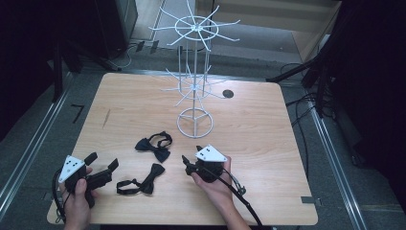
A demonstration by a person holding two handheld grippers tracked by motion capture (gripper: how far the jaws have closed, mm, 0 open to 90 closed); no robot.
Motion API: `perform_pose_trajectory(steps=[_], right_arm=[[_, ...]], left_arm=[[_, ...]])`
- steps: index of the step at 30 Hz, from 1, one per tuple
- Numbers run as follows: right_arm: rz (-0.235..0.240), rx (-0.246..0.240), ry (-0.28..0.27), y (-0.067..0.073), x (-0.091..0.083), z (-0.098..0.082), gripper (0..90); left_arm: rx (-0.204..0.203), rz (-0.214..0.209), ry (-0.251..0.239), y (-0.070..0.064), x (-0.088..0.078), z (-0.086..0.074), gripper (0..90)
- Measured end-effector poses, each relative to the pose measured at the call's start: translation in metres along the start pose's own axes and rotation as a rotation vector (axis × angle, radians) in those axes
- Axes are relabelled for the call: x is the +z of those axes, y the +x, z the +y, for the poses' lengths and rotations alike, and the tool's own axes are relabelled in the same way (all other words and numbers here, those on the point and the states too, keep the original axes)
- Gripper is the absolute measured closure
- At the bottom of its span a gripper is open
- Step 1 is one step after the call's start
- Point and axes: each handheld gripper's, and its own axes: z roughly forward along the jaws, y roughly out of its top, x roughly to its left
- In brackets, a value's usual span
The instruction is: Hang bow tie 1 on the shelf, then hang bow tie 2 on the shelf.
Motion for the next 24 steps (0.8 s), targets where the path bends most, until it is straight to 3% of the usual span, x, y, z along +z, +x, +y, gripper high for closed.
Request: perform_pose_trajectory(steps=[15,24], right_arm=[[0.048,-0.03,0.021,0.019,0.027,0.018,39.3],[0.074,-0.026,0.037,0.023,0.041,0.027,39.4]], left_arm=[[-0.002,-0.002,-0.001,0.0,0.0,0.0,13.4],[-0.002,-0.003,-0.001,0.0,0.0,0.0,13.4]])
